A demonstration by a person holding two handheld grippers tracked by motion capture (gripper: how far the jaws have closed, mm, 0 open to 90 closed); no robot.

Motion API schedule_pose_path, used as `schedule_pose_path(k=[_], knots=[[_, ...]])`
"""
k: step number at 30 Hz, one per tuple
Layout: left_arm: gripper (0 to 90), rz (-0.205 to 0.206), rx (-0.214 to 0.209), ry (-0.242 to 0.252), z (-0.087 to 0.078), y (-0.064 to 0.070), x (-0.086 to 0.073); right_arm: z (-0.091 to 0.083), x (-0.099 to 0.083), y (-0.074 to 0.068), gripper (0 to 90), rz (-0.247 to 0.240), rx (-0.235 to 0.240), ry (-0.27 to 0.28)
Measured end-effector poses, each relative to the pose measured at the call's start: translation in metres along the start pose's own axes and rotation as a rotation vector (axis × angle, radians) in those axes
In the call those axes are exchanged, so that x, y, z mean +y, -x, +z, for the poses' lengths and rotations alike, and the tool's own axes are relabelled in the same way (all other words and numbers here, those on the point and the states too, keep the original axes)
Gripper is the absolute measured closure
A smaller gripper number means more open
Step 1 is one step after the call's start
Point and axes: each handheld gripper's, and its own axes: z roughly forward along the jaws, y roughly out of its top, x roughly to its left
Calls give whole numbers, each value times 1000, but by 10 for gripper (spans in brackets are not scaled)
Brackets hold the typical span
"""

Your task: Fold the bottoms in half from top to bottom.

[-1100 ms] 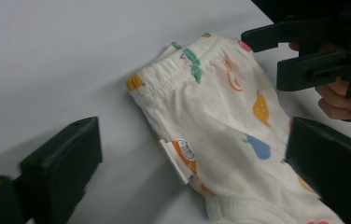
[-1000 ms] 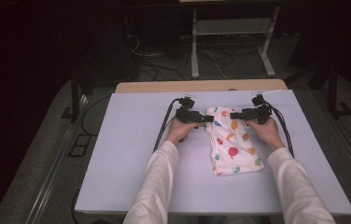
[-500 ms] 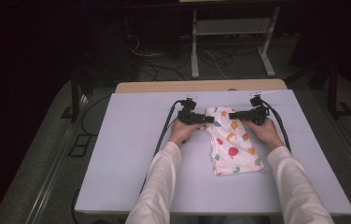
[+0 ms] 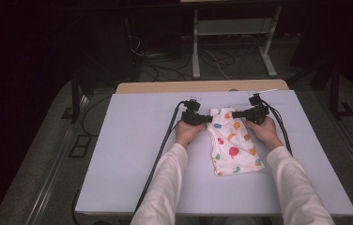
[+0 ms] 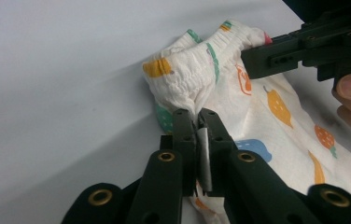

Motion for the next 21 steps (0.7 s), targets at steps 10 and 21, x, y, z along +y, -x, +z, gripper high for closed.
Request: schedule_pose_path(k=[10, 21], knots=[[876, 8, -11, 22, -7, 4, 2, -14, 2, -5, 874, -37, 33, 42], [876, 20, -50, 57, -23, 7, 2, -23, 0, -15, 874, -85, 61, 87]])
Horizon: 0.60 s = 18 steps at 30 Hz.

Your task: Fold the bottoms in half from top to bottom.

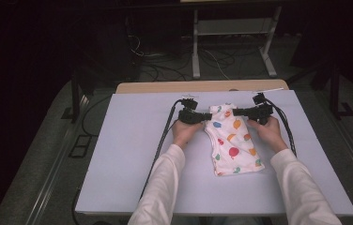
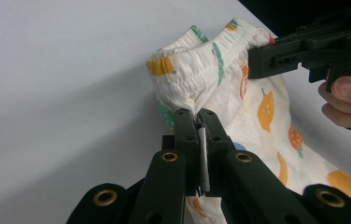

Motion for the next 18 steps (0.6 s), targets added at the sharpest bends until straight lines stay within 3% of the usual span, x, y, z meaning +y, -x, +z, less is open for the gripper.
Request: schedule_pose_path(k=[18], knots=[[876, 25, -40, 38, -13, 13, -3, -18, -8, -8, 873, -25, 35, 38]])
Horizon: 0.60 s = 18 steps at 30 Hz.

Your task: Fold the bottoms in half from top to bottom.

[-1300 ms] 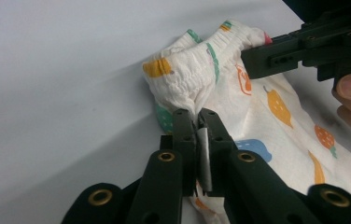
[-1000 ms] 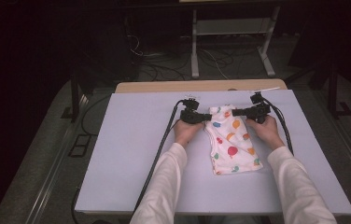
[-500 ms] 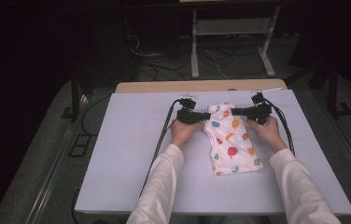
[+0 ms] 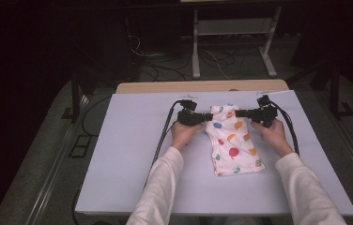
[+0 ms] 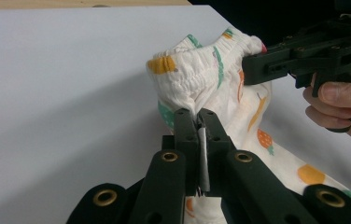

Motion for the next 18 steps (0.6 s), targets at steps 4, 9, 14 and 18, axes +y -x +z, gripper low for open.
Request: schedule_pose_path(k=[4, 9, 14, 18], knots=[[876, -3, -8, 9, -2, 1, -2, -4, -1, -5, 874, -15, 2, 0], [876, -22, -17, 21, -4, 4, -4, -11, -4, -11, 874, -23, 1, 3], [876, -2, -25, 25, -8, 15, -6, -15, -6, -14, 874, -28, -7, 8], [876, 5, -36, 37, -12, 21, -8, -22, -8, -19, 874, -44, -11, 12]])
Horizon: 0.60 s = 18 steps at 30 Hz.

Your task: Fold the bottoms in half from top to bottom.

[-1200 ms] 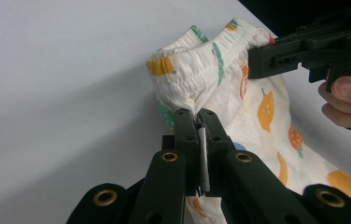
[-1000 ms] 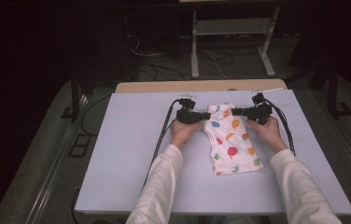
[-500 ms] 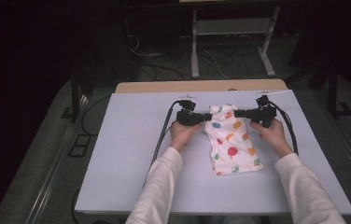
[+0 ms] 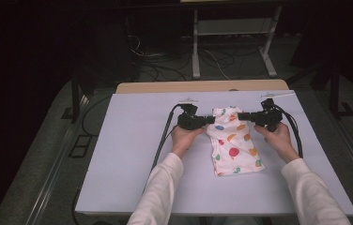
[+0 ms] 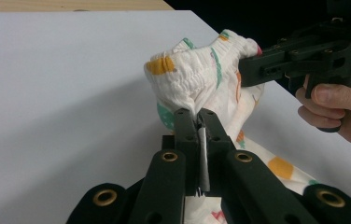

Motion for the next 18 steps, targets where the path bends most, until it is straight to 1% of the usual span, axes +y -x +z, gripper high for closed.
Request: schedule_pose_path(k=[3, 5, 6, 7, 8, 9, 11, 18], knots=[[875, 8, 0, 1, -2, 3, -1, -3, -1, -3, 873, -8, 1, 7], [875, -5, -12, 10, -4, 8, -3, -8, -2, -6, 873, -21, 0, 10], [875, -5, -12, 10, -4, 8, -3, -8, -2, -6, 873, -21, 0, 10], [875, -5, -11, 8, -4, 10, -5, -10, -3, -7, 873, -32, 0, 5], [875, -2, -16, -1, -4, 14, -6, -11, -3, -8, 873, -30, -1, 0], [875, -2, -16, -1, -4, 14, -6, -11, -3, -8, 873, -30, -1, 0], [875, 14, -24, -3, -3, 19, -10, -14, -7, -9, 873, -33, -2, -6], [875, 35, -34, -8, -4, 28, -17, -22, -17, -11, 872, -28, 4, -4]])
